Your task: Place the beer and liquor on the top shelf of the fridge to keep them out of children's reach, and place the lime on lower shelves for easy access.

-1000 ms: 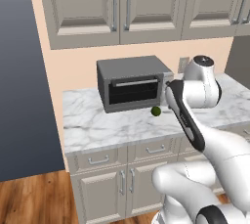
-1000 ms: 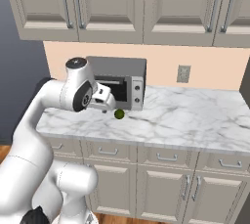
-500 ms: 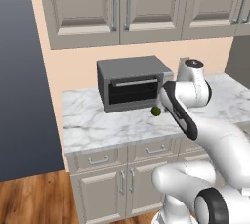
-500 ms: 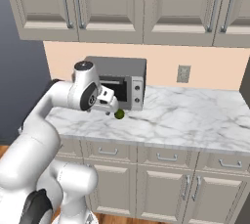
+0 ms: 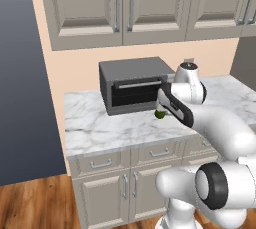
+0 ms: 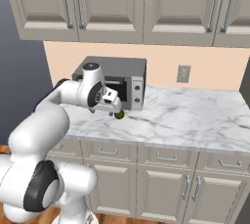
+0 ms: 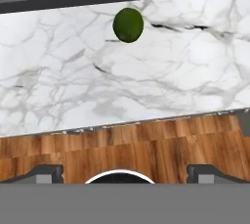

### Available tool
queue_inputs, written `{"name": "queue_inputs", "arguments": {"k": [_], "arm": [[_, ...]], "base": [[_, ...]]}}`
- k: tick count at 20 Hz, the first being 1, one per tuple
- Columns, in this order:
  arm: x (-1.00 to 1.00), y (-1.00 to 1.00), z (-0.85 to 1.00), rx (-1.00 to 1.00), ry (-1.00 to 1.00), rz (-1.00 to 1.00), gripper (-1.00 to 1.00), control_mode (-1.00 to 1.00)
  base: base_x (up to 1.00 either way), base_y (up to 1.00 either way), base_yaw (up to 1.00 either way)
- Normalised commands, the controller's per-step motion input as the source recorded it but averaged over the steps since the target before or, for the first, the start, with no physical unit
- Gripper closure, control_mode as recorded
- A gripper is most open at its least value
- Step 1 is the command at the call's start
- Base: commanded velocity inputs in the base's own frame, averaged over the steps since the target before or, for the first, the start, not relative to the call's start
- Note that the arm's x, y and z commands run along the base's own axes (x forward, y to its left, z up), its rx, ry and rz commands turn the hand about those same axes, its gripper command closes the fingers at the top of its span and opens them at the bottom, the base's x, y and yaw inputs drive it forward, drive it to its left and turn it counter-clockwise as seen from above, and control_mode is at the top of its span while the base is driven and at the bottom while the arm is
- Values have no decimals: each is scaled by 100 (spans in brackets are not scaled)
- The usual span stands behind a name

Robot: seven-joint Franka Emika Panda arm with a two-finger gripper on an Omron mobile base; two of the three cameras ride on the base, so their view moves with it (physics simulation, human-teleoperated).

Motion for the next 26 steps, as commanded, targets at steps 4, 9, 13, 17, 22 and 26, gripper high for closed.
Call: {"name": "queue_inputs", "arguments": {"k": [4, 9, 13, 17, 22, 26], "arm": [[38, -5, -25, 0, 7, 0, -100, -100], [36, -6, -26, 0, 7, 0, -100, -100], [34, -4, -30, 0, 6, 0, -100, -100], [34, -1, -28, 0, 5, 0, -100, -100], [32, -1, -26, 0, 4, 0, -100, -100], [31, -3, -26, 0, 2, 0, -100, -100]], "base": [[0, 0, 0], [0, 0, 0], [0, 0, 0], [0, 0, 0], [0, 0, 0], [0, 0, 0]]}}
